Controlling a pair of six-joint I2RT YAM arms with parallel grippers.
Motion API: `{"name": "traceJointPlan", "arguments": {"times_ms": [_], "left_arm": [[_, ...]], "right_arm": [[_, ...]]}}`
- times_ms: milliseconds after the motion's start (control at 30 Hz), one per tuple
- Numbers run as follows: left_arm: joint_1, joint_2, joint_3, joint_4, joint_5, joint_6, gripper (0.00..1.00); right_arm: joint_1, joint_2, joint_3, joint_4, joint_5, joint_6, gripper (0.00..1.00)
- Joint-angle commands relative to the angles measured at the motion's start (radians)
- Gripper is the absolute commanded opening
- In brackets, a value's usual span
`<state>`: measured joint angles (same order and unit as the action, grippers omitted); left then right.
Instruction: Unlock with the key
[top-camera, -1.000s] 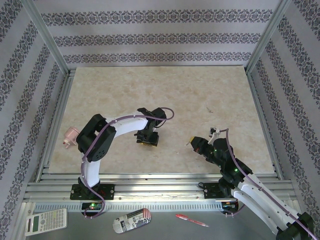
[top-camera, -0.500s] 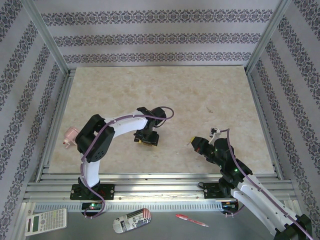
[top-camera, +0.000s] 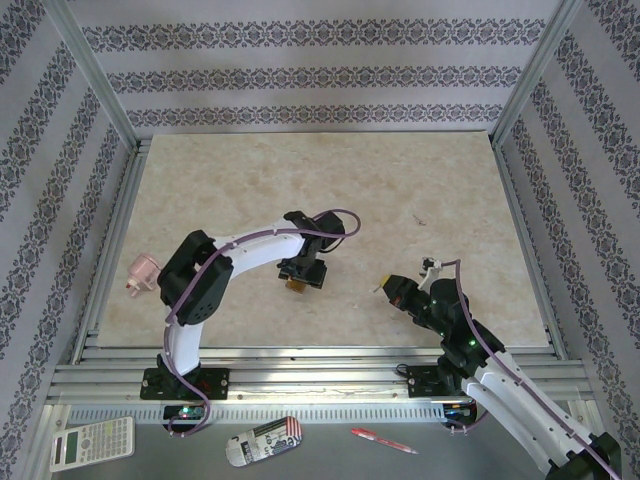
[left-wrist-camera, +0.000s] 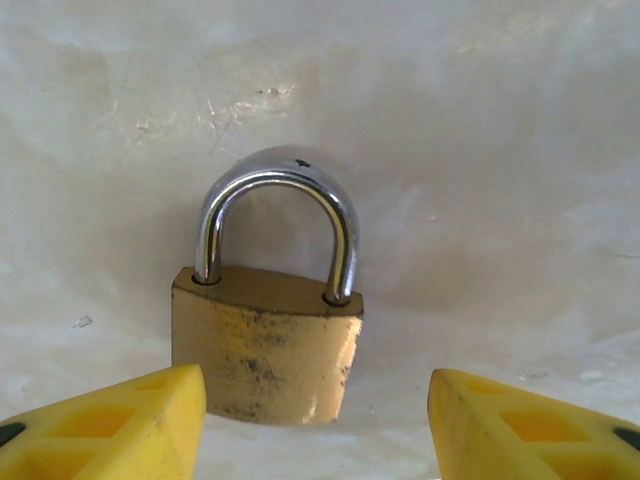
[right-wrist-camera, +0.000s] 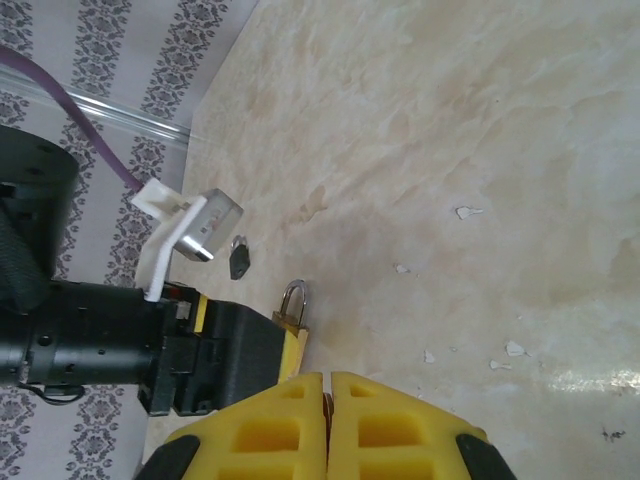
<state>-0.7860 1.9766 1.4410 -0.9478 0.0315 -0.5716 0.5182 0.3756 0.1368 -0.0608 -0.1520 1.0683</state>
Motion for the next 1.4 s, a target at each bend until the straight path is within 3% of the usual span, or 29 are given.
{"name": "traceJointPlan", "arguments": {"times_ms": [0,667,800,967,1133,1233,1367], "left_arm": [[-0.009,0.026,0.024,-0.055,-0.038,0.022,0.60],[-0.010,0.095,-0.028,-0.021,-0.048,0.038,0.49],[-0.007,0.099,-0.039,-0.011,-0.047,0.040,0.41],[-0.002,0.076,-0.063,0.020,-0.030,0.042,0.22],[0.046,-0.053,-0.167,0.142,0.078,0.004,0.05],[0.087,-0.156,-0.263,0.252,0.170,-0.031,0.00],[0.150,-0.244,-0.393,0.370,0.252,-0.077,0.00]], "right_arm": [[-0.012,-0.024,-0.024,0.015,-0.015,0.018,0.00],[-0.045,-0.066,-0.050,0.004,-0.037,0.025,0.00],[-0.050,-0.073,-0.056,0.003,-0.038,0.028,0.00],[-0.053,-0.080,-0.059,-0.001,-0.041,0.035,0.00],[-0.053,-0.074,-0.041,-0.005,-0.045,0.029,0.00],[-0.053,-0.051,-0.025,-0.007,-0.051,0.020,0.00],[-0.052,0.001,-0.011,0.027,-0.073,0.017,0.00]]}}
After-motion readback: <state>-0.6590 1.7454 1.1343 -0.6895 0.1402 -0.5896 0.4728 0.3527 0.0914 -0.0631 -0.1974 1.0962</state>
